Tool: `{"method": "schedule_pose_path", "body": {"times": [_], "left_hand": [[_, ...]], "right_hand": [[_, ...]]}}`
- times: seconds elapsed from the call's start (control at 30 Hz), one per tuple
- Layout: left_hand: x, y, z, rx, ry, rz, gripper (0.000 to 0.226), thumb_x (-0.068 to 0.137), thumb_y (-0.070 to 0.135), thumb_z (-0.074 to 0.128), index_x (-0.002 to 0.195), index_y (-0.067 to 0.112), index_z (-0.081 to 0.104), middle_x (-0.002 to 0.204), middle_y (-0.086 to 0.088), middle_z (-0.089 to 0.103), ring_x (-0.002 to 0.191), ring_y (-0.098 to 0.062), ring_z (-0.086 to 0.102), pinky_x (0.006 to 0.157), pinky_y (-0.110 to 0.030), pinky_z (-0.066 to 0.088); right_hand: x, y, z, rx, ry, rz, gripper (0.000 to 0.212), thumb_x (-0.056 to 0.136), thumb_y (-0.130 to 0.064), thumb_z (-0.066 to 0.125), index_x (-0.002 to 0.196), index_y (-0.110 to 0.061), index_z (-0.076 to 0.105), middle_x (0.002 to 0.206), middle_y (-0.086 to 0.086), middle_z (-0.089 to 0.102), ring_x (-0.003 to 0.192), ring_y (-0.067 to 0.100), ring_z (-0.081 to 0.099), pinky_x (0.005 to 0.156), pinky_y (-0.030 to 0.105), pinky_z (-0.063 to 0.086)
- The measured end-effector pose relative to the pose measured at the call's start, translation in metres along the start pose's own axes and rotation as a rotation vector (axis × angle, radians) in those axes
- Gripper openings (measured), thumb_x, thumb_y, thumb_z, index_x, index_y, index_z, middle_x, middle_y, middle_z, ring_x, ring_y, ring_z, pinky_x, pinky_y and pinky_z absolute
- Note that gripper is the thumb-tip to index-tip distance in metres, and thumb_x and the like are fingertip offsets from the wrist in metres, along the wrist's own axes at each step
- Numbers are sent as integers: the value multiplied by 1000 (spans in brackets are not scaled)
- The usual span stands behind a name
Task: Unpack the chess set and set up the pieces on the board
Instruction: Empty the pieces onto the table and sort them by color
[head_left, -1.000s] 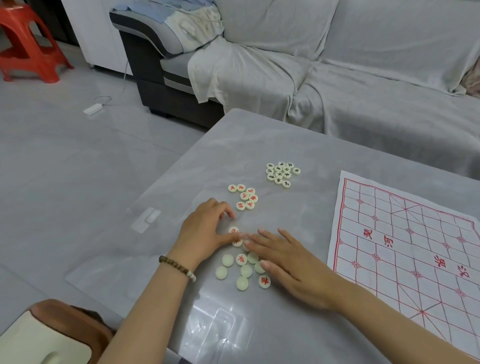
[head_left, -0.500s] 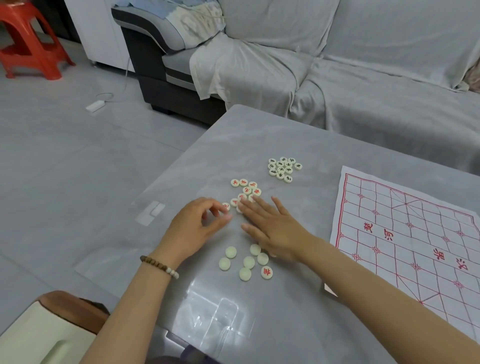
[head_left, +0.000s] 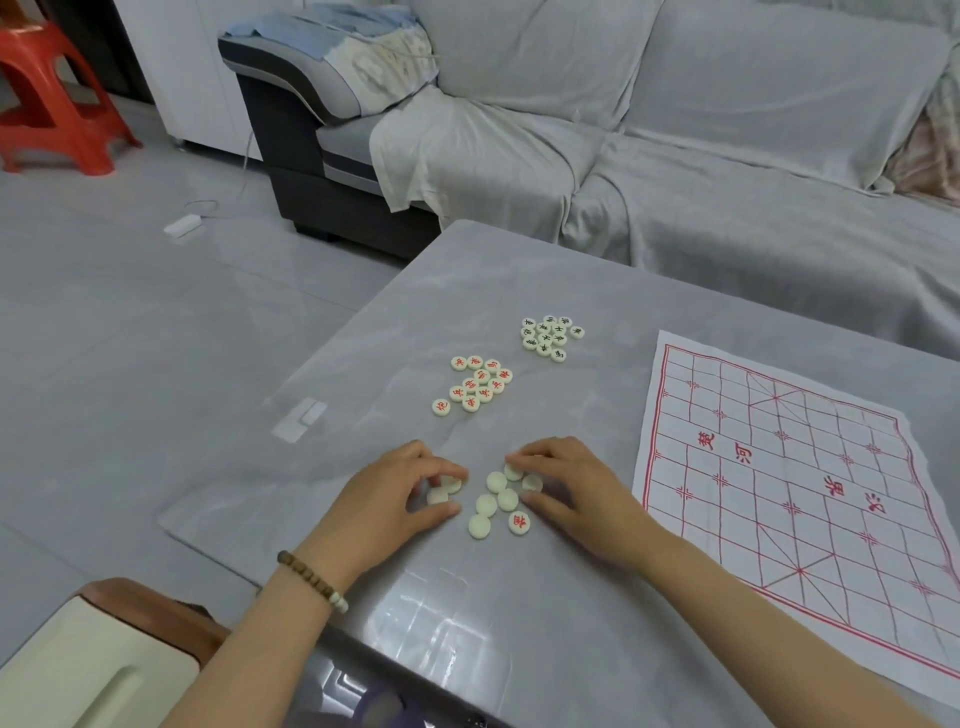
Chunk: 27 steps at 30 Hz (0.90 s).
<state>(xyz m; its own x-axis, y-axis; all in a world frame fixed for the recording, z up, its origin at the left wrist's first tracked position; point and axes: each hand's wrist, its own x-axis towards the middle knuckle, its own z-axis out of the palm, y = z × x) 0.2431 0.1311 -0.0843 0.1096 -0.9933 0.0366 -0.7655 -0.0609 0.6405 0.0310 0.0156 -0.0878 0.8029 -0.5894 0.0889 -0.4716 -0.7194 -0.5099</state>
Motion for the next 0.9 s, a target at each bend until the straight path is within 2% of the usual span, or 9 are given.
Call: {"method": "schedule_pose_path", "body": {"times": [0.17,0.37,0.47,0.57,0.7,0.9], "left_hand": [[13,3,6,-8,97,-39,23,78,38,70,98,27,70,83,11,53,68,-2,49,65,-12,38],[23,0,4,-61,178,-57,15,82,34,67,84,22,75,71,11,57,66,-4,53,60,-11,36],[30,-1,1,-142,174,-90,8,83,32,66,80,26,72,73,13,65,70,0,58,62,-8,41],[38,0,-1,-142,113,-123,11,86,33,62,81,26,69,72,15,65,66,1,59,60,-7,40],[47,0,1,-10,119,-138,18,89,35,57,85,20,65,70,10,59,63,-4,52,55,-13,36],[50,1,5,24,180,-144,16,85,36,62,81,21,56,72,6,55,66,-9,50,56,-18,36]], "right_hand": [[6,-2,8,4,120,35,25,90,-24,60,113,-19,67,104,-3,58,94,11,53,79,11,36],[15,-4,7,-19,138,22,24,93,-28,55,106,-14,69,98,-1,59,82,7,51,74,13,36],[27,-5,7,-91,103,58,27,98,-29,45,104,-12,65,101,1,58,87,17,58,77,25,44],[38,-7,5,-133,66,106,27,99,-31,38,106,-12,57,105,2,56,86,22,58,77,32,45],[47,-10,3,-292,-39,45,29,102,-30,30,107,-10,49,106,6,53,82,27,55,72,36,42],[60,-4,3,-354,-15,54,33,101,-37,29,98,-12,49,96,5,55,78,28,56,70,39,45]]}}
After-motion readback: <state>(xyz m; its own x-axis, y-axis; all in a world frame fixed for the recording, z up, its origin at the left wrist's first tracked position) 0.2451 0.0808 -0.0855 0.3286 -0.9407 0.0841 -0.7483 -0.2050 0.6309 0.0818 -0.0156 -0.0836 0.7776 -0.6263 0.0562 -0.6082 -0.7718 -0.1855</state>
